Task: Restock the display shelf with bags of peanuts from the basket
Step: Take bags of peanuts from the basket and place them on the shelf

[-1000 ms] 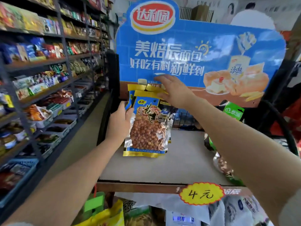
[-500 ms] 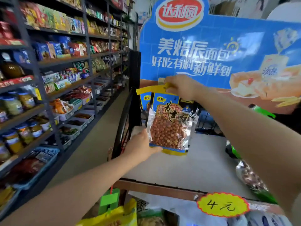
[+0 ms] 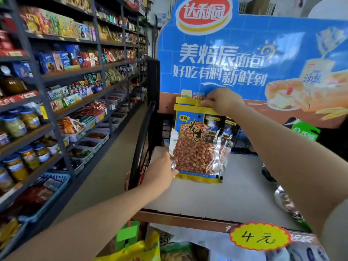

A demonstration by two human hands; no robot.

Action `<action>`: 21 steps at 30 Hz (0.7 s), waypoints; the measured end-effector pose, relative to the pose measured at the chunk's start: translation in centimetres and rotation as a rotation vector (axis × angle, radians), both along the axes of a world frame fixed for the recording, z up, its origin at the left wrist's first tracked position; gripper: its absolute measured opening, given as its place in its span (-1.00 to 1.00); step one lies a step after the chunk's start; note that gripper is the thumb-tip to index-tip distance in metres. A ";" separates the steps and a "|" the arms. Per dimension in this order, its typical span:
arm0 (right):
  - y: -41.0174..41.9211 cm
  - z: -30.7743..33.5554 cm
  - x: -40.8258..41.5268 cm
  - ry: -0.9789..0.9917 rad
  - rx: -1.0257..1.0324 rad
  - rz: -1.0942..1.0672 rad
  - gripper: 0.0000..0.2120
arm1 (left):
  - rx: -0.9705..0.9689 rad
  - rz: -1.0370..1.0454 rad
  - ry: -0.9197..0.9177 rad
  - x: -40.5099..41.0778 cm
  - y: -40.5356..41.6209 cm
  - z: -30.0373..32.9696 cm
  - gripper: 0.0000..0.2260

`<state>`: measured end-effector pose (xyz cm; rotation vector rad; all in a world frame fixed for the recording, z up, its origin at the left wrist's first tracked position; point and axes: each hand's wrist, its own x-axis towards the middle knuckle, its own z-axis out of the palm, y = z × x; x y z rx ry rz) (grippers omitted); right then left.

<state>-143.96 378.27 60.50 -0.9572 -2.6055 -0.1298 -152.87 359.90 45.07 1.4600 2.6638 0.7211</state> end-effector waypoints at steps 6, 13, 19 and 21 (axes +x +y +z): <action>1.0 -1.2 3.0 0.035 0.110 -0.061 -0.65 | -0.254 -0.027 0.320 0.3 0.3 1.8 -0.65; -4.6 -4.6 12.3 0.255 0.136 0.124 -0.71 | 0.245 -0.421 0.552 9.0 -1.1 5.3 -0.82; -9.8 -12.7 29.3 0.160 -0.019 -0.141 -0.52 | 0.383 -0.875 0.532 22.1 -0.4 0.4 -0.81; -11.6 -16.3 36.0 0.094 -0.002 -0.243 -0.55 | 0.240 -1.012 0.543 27.5 -0.2 -2.8 -0.82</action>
